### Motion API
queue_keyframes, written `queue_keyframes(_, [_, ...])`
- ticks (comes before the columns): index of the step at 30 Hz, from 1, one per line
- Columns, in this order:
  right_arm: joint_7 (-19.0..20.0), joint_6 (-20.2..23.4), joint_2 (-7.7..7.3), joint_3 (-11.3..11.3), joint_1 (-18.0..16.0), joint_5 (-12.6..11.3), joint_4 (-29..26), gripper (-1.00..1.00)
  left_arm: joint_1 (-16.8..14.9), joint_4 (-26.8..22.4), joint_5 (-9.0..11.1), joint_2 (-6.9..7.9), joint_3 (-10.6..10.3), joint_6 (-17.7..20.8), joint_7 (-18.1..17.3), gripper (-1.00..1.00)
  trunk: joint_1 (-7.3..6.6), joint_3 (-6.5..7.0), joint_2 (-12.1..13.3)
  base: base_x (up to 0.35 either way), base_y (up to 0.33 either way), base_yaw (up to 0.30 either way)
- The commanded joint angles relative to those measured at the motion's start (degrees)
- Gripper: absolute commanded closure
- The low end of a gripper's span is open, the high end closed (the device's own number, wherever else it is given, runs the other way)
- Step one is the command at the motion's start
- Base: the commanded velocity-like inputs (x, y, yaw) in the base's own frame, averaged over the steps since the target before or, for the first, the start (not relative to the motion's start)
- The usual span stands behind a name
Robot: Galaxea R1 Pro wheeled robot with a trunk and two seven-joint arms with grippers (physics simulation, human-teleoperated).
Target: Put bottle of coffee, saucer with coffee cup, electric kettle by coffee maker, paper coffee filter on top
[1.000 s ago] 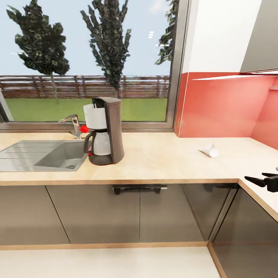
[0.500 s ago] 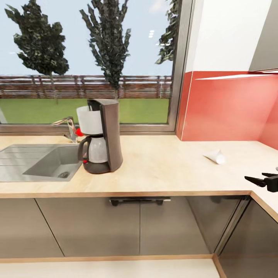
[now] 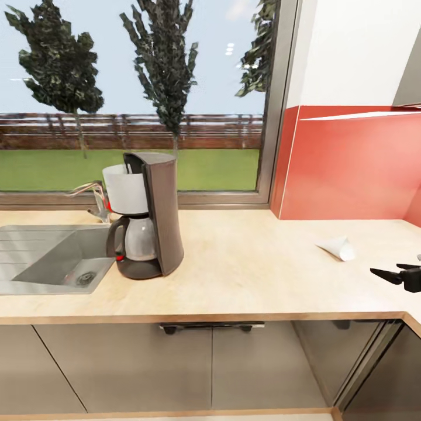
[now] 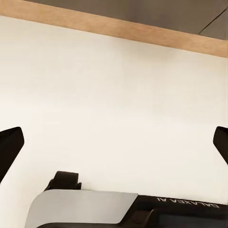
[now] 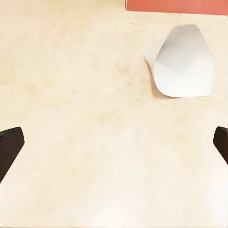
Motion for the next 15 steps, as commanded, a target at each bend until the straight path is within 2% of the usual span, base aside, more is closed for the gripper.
queue_keyframes(1, [0.22, 0.11, 0.0, -0.05, -0.05, 0.01, 0.74, -1.0, 0.02, -0.07, 0.44, -0.02, 0.04, -0.06, 0.0, -1.0, 0.01, -0.05, -0.03, 0.054, 0.0, 0.0])
queue_keyframes(7, [0.25, -7.72, 0.03, 0.02, -0.05, -0.04, 4.7, -1.0, 0.02, -0.07, 0.44, -0.02, 0.04, -0.07, 0.0, -1.0, 0.01, -0.05, -0.03, 0.021, 0.0, 0.0])
queue_keyframes(15, [0.08, -10.58, 0.32, 0.24, -0.05, -0.01, 7.84, -1.0, 0.02, -0.07, 0.44, -0.02, 0.04, -0.1, -0.02, -1.0, 0.01, -0.05, -0.03, 0.002, 0.0, 0.0])
